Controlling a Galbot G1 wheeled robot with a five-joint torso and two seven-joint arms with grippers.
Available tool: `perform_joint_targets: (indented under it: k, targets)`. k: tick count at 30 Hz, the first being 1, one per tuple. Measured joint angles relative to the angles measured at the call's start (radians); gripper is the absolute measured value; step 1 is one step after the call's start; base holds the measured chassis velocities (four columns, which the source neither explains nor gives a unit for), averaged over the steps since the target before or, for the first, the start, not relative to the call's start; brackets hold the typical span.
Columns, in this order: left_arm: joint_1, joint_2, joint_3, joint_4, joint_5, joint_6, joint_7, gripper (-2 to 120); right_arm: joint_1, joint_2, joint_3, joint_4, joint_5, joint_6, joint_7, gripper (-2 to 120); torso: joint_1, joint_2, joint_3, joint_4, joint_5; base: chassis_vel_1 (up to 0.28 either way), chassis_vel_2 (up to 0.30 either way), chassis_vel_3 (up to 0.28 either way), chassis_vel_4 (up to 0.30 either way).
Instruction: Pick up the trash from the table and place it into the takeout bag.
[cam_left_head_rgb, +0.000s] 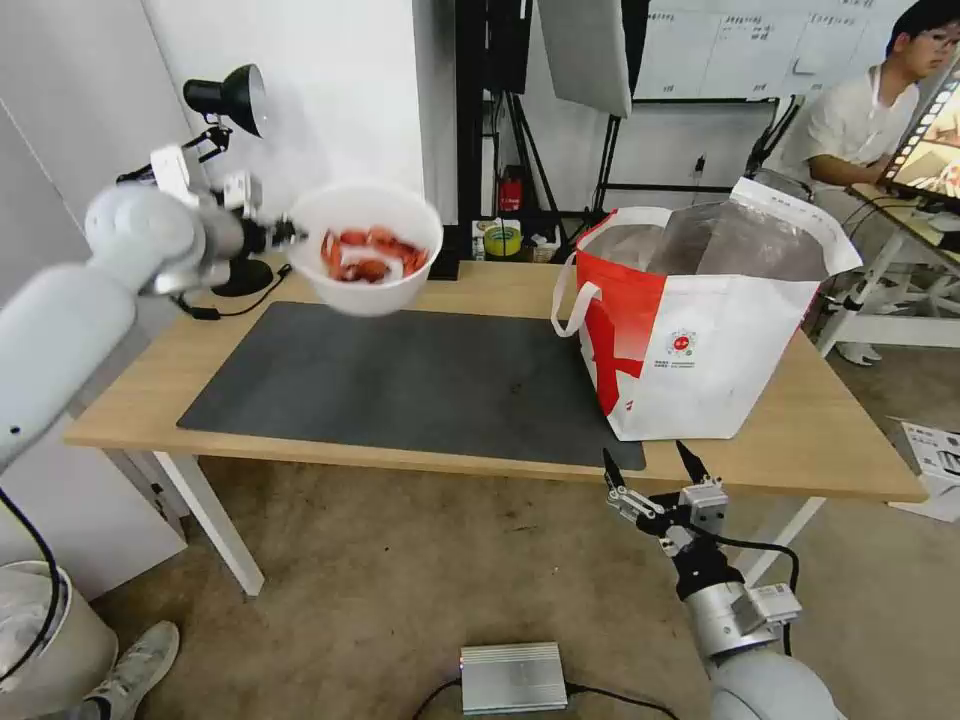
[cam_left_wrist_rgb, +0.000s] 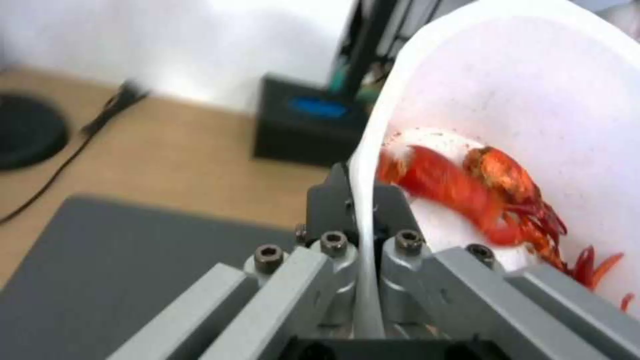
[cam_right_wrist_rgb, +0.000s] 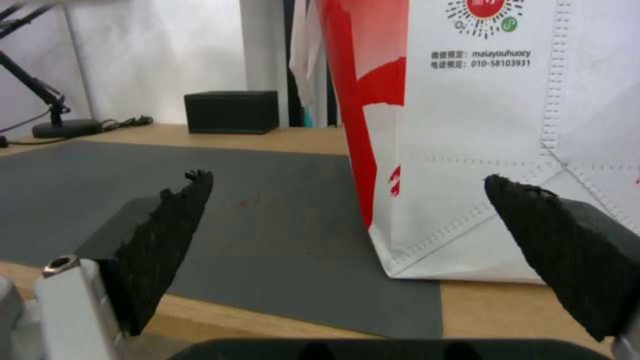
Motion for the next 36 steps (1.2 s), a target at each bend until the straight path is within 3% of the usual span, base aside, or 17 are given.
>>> perform_joint_targets:
  k: [8,11,15,19,36]
  targets:
    - [-0.115,-0.143,0.079,0.07,-0.027,-0.016,-0.028,0,0.0,0.0,0.0,0.0,0.0,0.0,0.0,100,0.0,0.0,0.0,-0.0004,-0.0004,0.0,0.0,0.0,0.0]
    - [-0.164,-0.227,0.112,0.125,-0.029,-0.02,-0.041,0,0.0,0.0,0.0,0.0,0.0,0.0,0.0,100,0.0,0.0,0.0,-0.0002,-0.0001,0.0,0.0,0.0,0.0]
    - [-0.191,-0.275,0.125,0.157,-0.03,-0.021,-0.051,0,0.0,0.0,0.0,0.0,0.0,0.0,0.0,100,0.0,0.0,0.0,-0.0002,-0.0002,0.0,0.0,0.0,0.0]
    - [-0.248,-0.382,0.162,0.223,-0.03,-0.042,-0.085,0,0.0,0.0,0.0,0.0,0.0,0.0,0.0,100,0.0,0.0,0.0,-0.0004,0.0001,0.0,0.0,0.0,0.0]
    - [-0.313,-0.574,0.194,0.352,-0.031,-0.11,-0.149,0,0.0,0.0,0.0,0.0,0.0,0.0,0.0,100,0.0,0.0,0.0,-0.0002,-0.0002,0.0,0.0,0.0,0.0]
